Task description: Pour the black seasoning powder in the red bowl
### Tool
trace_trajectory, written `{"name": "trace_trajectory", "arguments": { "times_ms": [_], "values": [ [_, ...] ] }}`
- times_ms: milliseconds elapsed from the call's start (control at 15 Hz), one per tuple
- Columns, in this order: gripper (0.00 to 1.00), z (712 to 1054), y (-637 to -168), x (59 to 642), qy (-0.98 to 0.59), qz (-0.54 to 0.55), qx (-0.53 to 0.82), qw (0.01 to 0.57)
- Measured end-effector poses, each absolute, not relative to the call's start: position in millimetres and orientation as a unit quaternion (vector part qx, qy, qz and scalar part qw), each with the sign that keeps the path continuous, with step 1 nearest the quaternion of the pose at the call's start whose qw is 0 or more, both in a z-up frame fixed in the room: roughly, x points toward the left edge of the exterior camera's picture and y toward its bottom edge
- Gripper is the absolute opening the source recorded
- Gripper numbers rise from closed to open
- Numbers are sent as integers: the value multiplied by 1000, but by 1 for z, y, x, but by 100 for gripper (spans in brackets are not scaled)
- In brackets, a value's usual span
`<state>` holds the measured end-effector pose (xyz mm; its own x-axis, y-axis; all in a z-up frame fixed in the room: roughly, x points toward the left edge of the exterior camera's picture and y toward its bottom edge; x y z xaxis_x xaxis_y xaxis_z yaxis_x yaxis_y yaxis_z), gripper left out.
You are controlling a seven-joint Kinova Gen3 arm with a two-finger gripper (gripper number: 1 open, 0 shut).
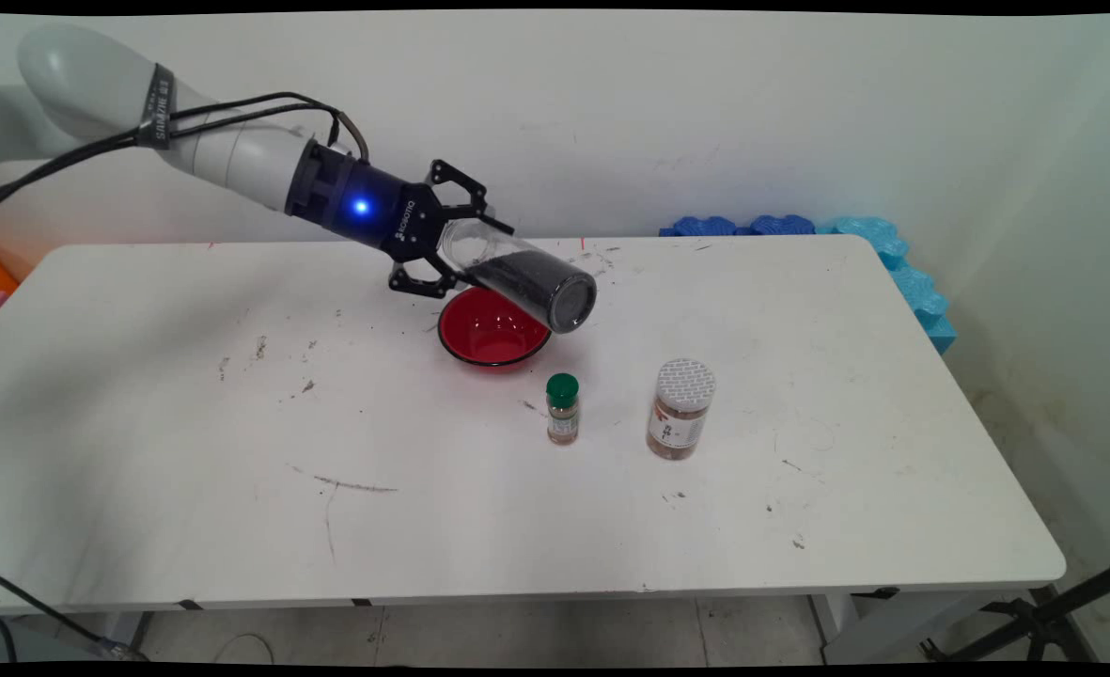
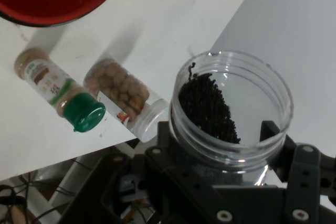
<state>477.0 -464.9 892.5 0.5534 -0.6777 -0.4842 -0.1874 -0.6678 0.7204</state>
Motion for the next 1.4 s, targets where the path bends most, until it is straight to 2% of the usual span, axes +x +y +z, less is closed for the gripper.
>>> {"name": "trace_trajectory", "arguments": {
  "times_ms": [1400],
  "values": [
    [0, 889, -464, 476, -205, -422, 827, 311]
  ]
}}
